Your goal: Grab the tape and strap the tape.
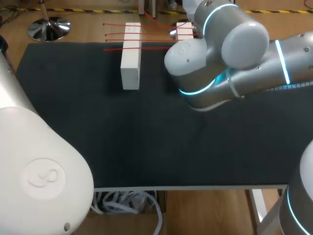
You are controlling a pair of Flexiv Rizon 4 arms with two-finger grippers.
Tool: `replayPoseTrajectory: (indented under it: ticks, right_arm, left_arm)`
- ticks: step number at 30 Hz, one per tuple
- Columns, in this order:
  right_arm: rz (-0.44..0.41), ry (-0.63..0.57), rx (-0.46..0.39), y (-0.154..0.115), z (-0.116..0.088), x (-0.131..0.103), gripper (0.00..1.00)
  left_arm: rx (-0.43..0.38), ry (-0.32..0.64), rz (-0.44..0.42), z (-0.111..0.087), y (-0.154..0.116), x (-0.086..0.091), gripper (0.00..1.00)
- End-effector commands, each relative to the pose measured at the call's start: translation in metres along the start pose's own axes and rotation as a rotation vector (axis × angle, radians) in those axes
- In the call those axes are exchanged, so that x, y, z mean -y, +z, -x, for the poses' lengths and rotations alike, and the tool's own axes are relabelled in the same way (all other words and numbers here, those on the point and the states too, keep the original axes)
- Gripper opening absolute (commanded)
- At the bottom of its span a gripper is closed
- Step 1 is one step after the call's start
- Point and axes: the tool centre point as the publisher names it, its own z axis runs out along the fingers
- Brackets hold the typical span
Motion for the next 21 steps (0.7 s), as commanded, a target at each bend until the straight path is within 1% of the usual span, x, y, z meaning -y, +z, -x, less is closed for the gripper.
replayPoseTrajectory:
  ticks: [1, 13, 15, 20, 21]
  right_arm:
    - [-0.054, 0.0, -0.075, -0.003, 0.005, -0.004, 0.0]
    - [-0.054, 0.0, -0.075, -0.003, 0.005, -0.004, 0.0]
    - [-0.1, -0.12, -0.056, -0.003, 0.002, -0.007, 0.0]
    - [-0.149, -0.28, -0.075, -0.002, -0.002, -0.013, 0.0]
    - [-0.154, -0.294, -0.074, -0.002, -0.003, -0.014, 0.0]
  left_arm:
    - [0.0, -0.001, 0.002, 0.0, 0.0, 0.0, 0.0]
    - [0.0, -0.001, 0.002, 0.0, 0.0, 0.0, 0.0]
    - [0.0, -0.001, 0.002, 0.0, 0.0, 0.0, 0.0]
    - [0.0, -0.001, 0.002, 0.0, 0.0, 0.0, 0.0]
    - [0.0, -0.001, 0.002, 0.0, 0.0, 0.0, 0.0]
